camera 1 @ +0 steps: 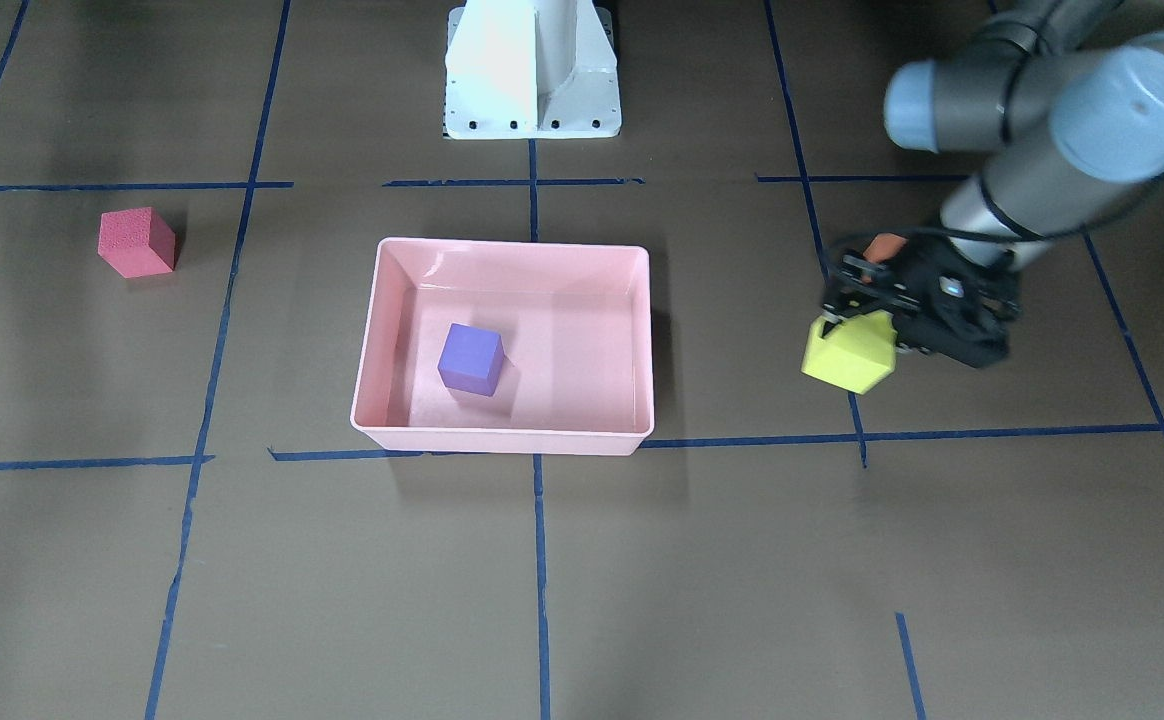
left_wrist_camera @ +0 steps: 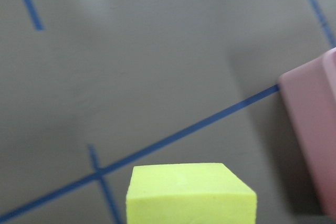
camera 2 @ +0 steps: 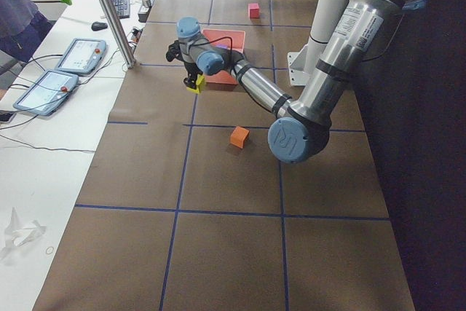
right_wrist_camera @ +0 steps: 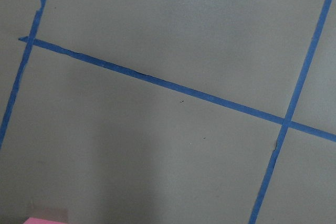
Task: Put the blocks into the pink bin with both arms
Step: 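Lower the yellow cube into the pink bin and open the left gripper, then close the right gripper on the magenta cube while the left hovers over the bin, then carry the magenta cube into the bin with the right gripper while the left gripper withdraws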
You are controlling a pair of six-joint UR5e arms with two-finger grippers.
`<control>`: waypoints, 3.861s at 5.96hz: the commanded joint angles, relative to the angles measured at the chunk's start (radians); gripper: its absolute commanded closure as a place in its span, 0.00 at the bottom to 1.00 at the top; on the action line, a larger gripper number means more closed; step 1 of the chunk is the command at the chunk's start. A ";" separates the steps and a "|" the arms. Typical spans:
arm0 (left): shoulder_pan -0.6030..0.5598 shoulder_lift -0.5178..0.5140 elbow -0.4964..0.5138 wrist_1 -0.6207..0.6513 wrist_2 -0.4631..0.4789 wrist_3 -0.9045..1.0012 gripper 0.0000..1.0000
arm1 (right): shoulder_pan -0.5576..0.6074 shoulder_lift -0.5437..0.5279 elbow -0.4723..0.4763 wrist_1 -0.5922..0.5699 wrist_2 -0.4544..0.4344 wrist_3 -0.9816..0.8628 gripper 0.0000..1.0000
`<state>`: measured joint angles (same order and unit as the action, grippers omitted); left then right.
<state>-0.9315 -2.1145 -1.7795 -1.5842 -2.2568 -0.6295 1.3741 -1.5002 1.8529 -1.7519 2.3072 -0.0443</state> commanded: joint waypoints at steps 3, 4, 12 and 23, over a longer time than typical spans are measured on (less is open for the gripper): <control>0.302 -0.364 0.107 0.193 0.279 -0.449 0.00 | -0.036 -0.012 0.064 0.015 0.000 0.143 0.00; 0.299 -0.349 0.103 0.190 0.276 -0.460 0.00 | -0.097 -0.056 0.104 0.073 -0.006 0.240 0.01; 0.299 -0.305 0.075 0.177 0.279 -0.449 0.00 | -0.662 -0.334 0.106 0.775 -0.311 0.948 0.01; 0.191 0.019 -0.176 0.182 0.217 0.036 0.00 | -0.627 0.329 0.223 -0.063 -0.233 1.047 0.63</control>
<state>-0.7023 -2.1566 -1.9259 -1.3996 -2.0070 -0.6830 0.7467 -1.4091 2.1125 -1.5867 2.0738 0.9656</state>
